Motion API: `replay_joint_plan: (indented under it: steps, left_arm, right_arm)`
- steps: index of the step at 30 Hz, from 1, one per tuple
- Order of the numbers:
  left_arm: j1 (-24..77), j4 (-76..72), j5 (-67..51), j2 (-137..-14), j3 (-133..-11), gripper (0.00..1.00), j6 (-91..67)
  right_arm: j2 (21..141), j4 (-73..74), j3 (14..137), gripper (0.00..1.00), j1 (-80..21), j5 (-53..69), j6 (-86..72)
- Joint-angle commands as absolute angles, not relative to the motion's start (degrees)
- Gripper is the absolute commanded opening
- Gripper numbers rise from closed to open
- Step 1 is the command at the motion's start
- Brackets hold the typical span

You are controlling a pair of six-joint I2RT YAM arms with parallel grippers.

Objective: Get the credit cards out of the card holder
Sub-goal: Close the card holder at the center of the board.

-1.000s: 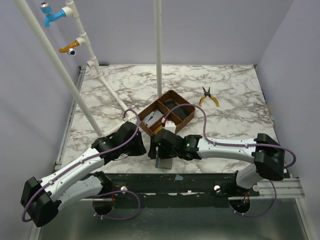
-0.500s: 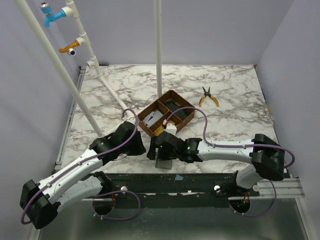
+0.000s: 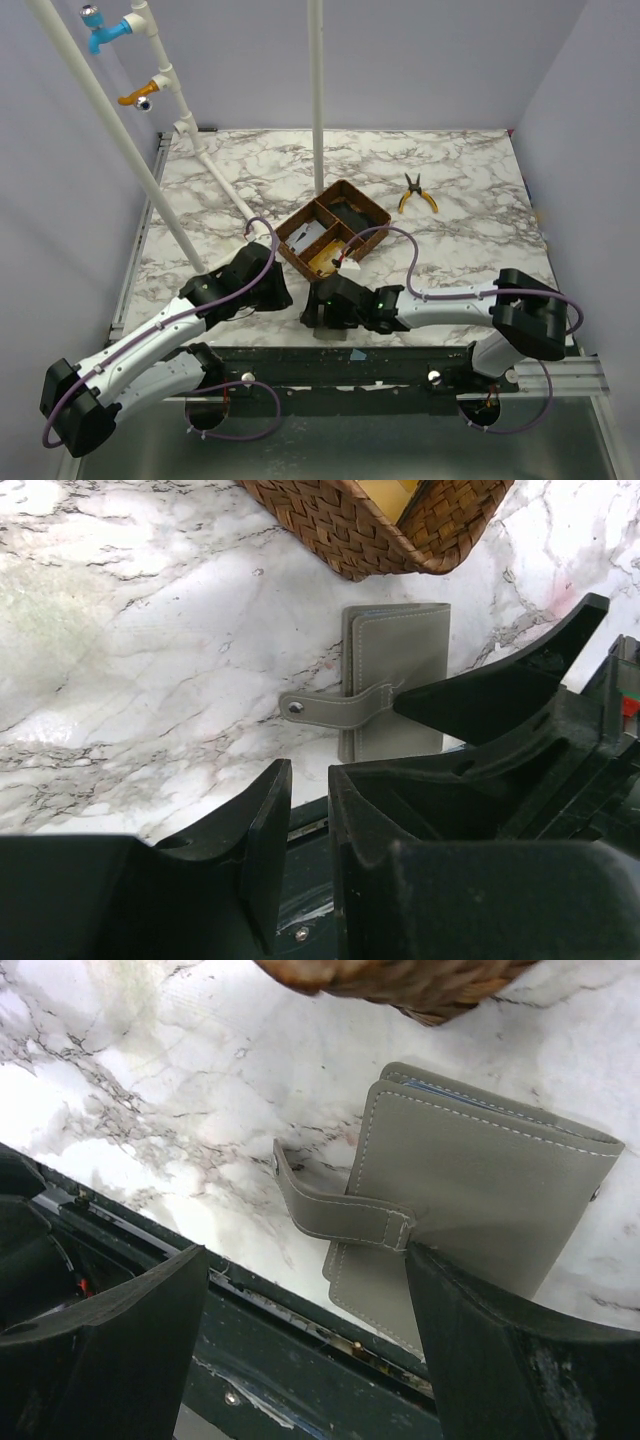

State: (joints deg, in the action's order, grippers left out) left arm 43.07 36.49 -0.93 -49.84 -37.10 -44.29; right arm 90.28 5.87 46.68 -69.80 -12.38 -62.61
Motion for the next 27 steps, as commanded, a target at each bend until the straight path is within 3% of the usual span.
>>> replay_joint_plan:
  steps: [1,14,22,27]
  left_arm:
    - [42.72,35.36,-2.82,-50.63,-38.85,0.24,-44.12]
    - [42.70,34.80,-4.21,-54.07,-44.54,0.26,-42.59]
    - [42.63,34.81,-4.58,-55.26,-48.98,0.31,-40.97]
    - [42.37,33.93,-4.75,-55.10,-51.63,0.58,-39.84]
  right_arm:
    - [87.44,7.74,43.36,0.84,-70.14,-13.83,-63.66]
    - [79.55,10.86,50.00,0.89,-69.20,-17.62,-58.40]
    - [70.76,17.57,50.34,1.00,-67.99,-26.25,-58.43]
    - [64.26,20.05,49.17,1.00,-67.50,-31.80,-58.63]
